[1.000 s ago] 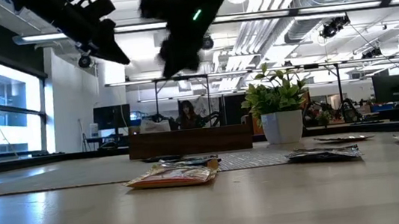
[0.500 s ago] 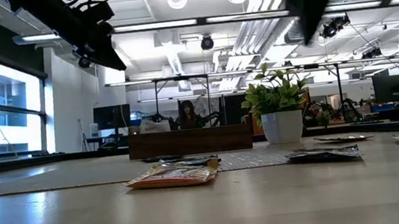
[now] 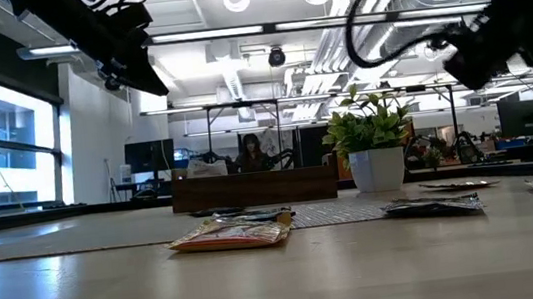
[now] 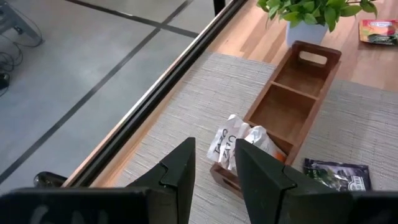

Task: Pick & Place Tea
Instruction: Put the white tea bag in the left section of the brown wooden organizer, then put the black tea bag in the middle section of the brown wooden organizer

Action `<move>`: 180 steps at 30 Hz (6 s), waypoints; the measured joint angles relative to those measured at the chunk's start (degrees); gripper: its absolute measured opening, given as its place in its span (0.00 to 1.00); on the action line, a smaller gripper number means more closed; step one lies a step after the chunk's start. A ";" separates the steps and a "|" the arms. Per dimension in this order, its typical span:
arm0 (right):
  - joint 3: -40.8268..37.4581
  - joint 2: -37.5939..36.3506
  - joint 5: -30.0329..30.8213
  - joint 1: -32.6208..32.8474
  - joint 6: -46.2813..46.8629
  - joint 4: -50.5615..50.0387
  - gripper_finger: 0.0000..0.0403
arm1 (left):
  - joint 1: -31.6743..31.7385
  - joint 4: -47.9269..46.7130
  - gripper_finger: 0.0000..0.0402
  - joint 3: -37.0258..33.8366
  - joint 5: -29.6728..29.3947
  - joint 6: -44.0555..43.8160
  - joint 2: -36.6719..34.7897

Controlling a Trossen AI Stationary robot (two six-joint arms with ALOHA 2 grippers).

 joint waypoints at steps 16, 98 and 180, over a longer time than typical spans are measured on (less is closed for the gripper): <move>-11.70 -0.53 0.29 2.20 11.10 16.74 0.30 | 0.00 0.05 0.28 -0.01 -0.24 0.00 0.00; 38.37 29.07 43.38 -27.46 -115.93 47.93 0.30 | 0.00 -4.18 0.28 0.00 -1.20 1.41 -0.02; -13.51 -10.24 14.11 -13.36 -55.88 49.74 0.39 | 0.00 -7.15 0.27 -11.28 14.93 -15.63 -19.30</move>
